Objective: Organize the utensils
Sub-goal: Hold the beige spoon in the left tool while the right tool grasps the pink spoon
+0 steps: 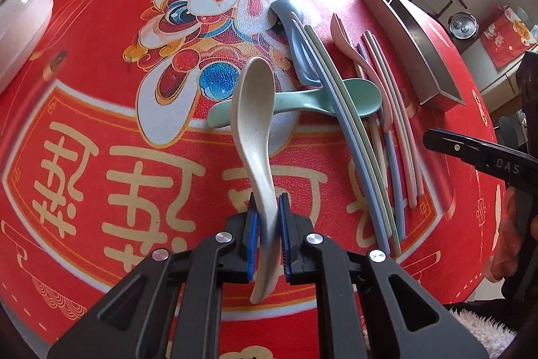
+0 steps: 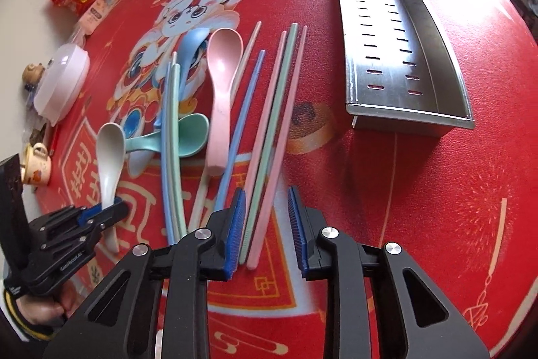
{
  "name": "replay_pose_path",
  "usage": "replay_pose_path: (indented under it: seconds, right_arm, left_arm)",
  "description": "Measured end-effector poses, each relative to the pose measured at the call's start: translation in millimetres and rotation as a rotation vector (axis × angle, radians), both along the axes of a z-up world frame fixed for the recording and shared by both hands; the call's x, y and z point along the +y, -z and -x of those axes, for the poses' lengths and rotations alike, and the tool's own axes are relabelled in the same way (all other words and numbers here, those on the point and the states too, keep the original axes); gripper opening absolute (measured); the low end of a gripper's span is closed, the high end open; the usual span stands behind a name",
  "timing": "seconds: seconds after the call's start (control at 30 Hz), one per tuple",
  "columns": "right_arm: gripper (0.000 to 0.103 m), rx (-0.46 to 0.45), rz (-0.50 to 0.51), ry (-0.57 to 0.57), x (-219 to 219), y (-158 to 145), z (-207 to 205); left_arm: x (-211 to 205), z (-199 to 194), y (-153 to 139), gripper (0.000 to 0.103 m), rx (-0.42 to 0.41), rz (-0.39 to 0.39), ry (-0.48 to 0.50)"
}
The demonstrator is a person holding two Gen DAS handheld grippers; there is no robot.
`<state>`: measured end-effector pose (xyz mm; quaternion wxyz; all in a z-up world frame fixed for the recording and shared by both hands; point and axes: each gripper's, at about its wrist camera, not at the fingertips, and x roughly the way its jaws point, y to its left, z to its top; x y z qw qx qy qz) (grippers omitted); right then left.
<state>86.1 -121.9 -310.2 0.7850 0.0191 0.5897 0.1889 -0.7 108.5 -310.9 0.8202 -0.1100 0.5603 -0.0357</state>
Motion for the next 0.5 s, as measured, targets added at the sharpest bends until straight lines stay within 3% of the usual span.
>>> replay_pose_path:
  seconds: [0.13, 0.23, 0.5]
  right_arm:
    - [0.018, -0.011, 0.027, 0.017, 4.2, 7.0, -6.7]
    - [0.018, -0.027, -0.023, 0.016, 8.0, 2.7, -10.1]
    - [0.018, -0.052, -0.046, -0.012, 35.5, -4.9, -31.8]
  left_arm:
    - [-0.9, 3.8, 0.8, 0.012, -0.021, -0.012, 0.041]
    - [0.8, 3.9, 1.0, 0.011, -0.029, -0.01, 0.056]
    - [18.3, -8.2, 1.8, 0.009, -0.042, 0.044, 0.02]
